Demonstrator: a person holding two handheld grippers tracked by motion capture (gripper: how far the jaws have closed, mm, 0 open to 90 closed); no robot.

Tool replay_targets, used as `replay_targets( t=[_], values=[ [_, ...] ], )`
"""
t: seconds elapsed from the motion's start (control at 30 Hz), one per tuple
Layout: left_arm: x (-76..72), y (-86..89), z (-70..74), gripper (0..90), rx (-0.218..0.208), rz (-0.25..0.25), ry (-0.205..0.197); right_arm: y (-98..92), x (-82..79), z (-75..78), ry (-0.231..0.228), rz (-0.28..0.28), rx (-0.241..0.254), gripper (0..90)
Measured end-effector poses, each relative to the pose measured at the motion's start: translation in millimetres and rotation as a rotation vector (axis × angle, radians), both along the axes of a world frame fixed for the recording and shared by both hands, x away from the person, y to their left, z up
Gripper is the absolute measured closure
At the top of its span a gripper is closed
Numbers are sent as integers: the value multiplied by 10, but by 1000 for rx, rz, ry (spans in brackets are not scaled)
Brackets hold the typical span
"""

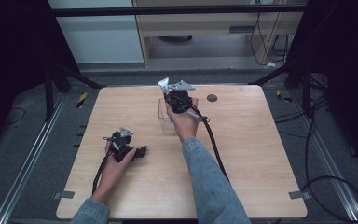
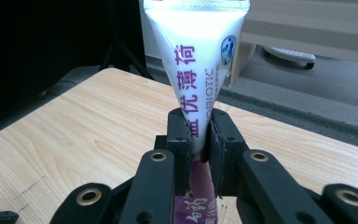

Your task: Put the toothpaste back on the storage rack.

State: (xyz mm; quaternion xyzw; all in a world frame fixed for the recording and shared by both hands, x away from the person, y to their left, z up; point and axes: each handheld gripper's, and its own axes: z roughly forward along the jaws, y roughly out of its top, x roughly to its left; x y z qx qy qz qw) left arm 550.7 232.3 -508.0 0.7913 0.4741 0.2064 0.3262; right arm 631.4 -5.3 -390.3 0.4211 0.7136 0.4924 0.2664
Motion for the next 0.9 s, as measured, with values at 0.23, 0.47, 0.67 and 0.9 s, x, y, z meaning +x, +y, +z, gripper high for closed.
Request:
replay_targets(
  t=[0.23, 0.47, 0.67, 0.9],
  values=[
    [0, 0, 0, 0, 0, 1, 0, -2, 27, -51, 7, 4, -7, 797],
    [0, 0, 0, 0, 0, 0, 0, 24, 17, -88, 7, 13, -12, 797],
    [0, 0, 0, 0, 0, 0, 0, 48, 22, -114, 20, 14, -16, 799],
    [0, 0, 0, 0, 0, 0, 0, 61, 17, -117, 27, 18, -23, 801]
  ],
)
